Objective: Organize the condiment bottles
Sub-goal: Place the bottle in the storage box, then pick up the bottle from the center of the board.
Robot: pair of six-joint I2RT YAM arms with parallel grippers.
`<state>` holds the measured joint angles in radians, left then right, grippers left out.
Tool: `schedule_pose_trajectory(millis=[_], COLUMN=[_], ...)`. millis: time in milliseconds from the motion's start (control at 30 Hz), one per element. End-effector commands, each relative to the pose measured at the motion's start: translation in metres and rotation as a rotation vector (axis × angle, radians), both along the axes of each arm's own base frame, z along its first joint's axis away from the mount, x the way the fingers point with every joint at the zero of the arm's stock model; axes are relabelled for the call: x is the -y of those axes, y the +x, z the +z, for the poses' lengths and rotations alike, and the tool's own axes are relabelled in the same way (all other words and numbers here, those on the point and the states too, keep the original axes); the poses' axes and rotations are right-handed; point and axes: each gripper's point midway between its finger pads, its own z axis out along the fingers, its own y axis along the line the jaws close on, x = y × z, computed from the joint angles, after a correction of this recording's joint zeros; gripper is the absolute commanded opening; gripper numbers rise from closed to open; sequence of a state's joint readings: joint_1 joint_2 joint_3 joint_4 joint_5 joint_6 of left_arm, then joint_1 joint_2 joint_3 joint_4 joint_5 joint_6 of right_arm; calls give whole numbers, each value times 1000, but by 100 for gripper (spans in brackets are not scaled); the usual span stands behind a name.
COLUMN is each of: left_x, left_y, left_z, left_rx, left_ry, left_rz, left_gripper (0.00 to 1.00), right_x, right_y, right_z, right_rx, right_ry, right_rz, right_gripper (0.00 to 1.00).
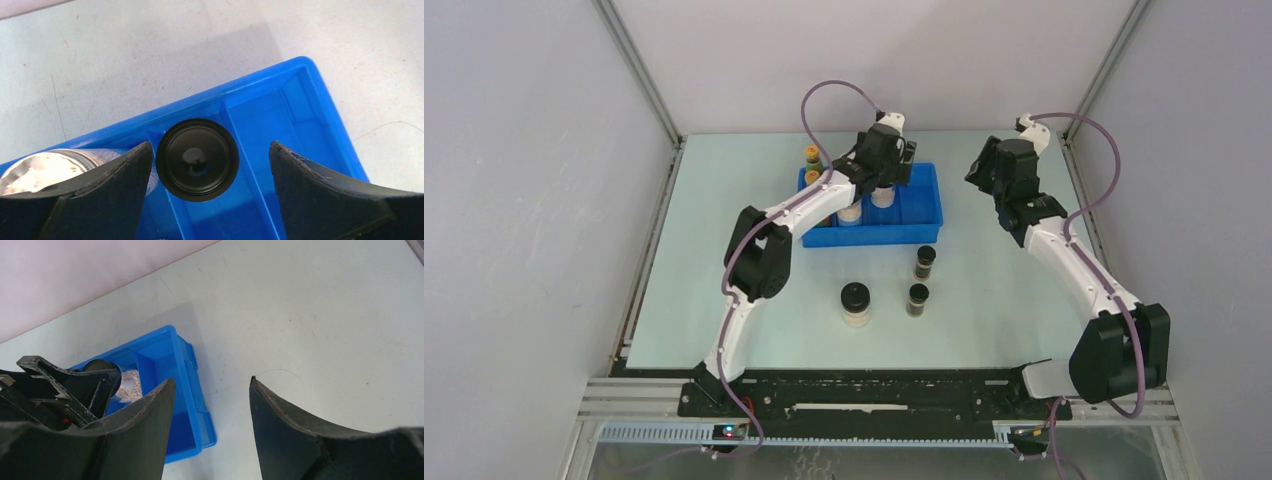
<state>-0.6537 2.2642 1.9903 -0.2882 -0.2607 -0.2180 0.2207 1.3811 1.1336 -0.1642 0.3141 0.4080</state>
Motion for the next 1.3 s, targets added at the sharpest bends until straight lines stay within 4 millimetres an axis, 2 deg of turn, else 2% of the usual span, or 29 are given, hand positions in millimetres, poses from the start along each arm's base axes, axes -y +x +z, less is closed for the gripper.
schedule_pose_trajectory(millis=[0,233,400,433,467,633,800,867,1000,1133,1267], left_x=[17,28,19,12,6,-43,-96,-114,-141,-168,-191], left_y=[-11,-42,-75,-85,-94,-139,-190,-208,-239,-263,-279], left_z=[93,141,186,204,213,241,233,217,199,181,164], left_rx=[160,220,279,300,309,341,361,355,358,371,382], left_ry=[-88,-103,-116,-136,-148,-262,-364,-363,-392,-396,-379], left_rz=[-77,-110,-91,-78,-63,67,164,193,231,285,343], left_gripper=[90,90,90,90,90,90,89,89,89,88,88], right_x=[3,-1,-11,-14,-20,-67,-130,-153,-195,-228,-246], right_y=[-13,-35,-61,-66,-72,-109,-154,-173,-209,-243,-269], right_z=[29,47,66,71,74,85,76,70,52,32,19], right_rx=[62,79,105,113,118,137,97,82,48,13,-6], right_ry=[-10,-21,-32,-33,-37,-102,-139,-165,-231,-294,-313], right_rz=[-14,-4,56,78,107,329,602,700,882,1038,1148], right_gripper=[64,64,64,64,64,65,65,65,65,66,67])
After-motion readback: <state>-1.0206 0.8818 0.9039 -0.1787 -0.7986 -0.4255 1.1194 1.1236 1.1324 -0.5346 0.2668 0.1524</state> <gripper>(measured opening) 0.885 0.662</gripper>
